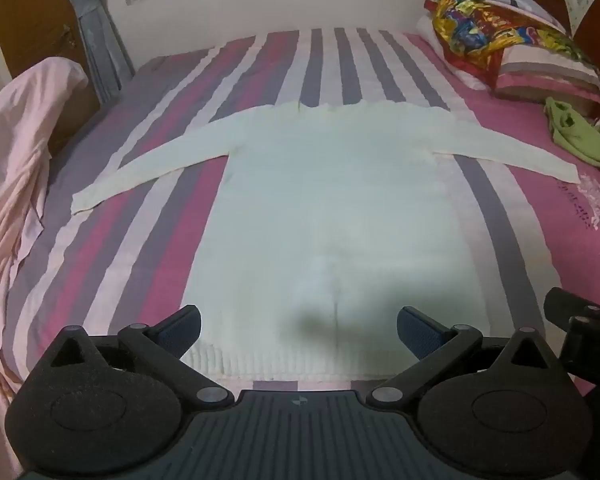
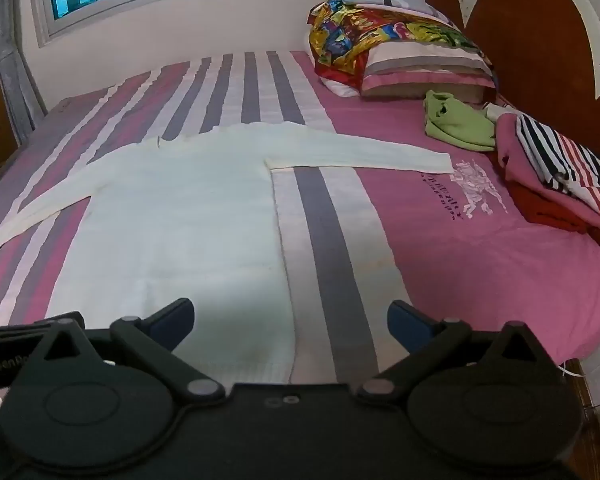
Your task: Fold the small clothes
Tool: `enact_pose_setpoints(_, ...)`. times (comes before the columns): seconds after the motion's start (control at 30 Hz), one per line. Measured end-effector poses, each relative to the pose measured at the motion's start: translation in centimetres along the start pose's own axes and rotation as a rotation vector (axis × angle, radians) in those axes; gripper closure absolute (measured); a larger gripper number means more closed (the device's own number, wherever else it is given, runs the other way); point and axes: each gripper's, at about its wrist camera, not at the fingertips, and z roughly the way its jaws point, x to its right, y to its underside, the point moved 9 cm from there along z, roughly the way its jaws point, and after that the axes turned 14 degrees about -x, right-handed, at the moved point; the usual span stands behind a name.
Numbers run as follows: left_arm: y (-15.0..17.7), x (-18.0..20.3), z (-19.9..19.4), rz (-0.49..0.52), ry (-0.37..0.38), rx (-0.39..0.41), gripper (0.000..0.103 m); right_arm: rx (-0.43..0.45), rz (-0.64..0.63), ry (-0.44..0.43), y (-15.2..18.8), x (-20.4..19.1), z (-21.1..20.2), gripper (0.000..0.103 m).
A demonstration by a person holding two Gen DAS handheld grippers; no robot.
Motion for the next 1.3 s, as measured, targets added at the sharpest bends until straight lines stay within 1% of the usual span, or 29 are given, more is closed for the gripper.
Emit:
enact_pose_setpoints(0.03,0.2,-0.4,0.2,-0.021,0.025,-0.007,0.0,0.001,0.0,-0.001,0.0,0.0,0.0,0.0)
enact_pose_setpoints(0.1,0.1,-0.1,0.6,-0.015,0.008,-0.015,0.0,-0.004,-0.002,-0.002,0.0,0.0,0.0,0.0)
enact_pose_setpoints(0.17,0.3,-0.3,0.5,-0.014,0.017,-0.006,0.0,-0.006,-0.002,0.004,0.0,-0.1,0.0,0.0)
enact_pose_setpoints(0.23,0.5,0.2,0.5,-0.007,0.004,-0.007,0.0,-0.007,-0.002,0.003,0.0,-0.1,0.0,0.0)
enact_pose_setpoints(0.47,0.2,0.2,0.9,-0.002,0.005,-0.024,0.0,-0.005,0.007,0.006,0.0,0.7,0.0,0.0)
enact_pose_setpoints(0.5,0.2,0.2,1.0,-0.001,0.005,-0.025,0.0,-0.007,0.005,0.008,0.1,1.0,0.5,0.0)
enact_pose_setpoints(0.63,0.4,0.4,1.0,0.002,0.002,-0.024,0.0,-0.015,0.001,0.012,0.0,0.2,0.3,0.0)
enact_pose_setpoints(1.3,0.5,0.3,1.2,-0.004,0.007,-0.038,0.0,-0.018,0.008,0.012,0.1,0.4,0.5,0.0)
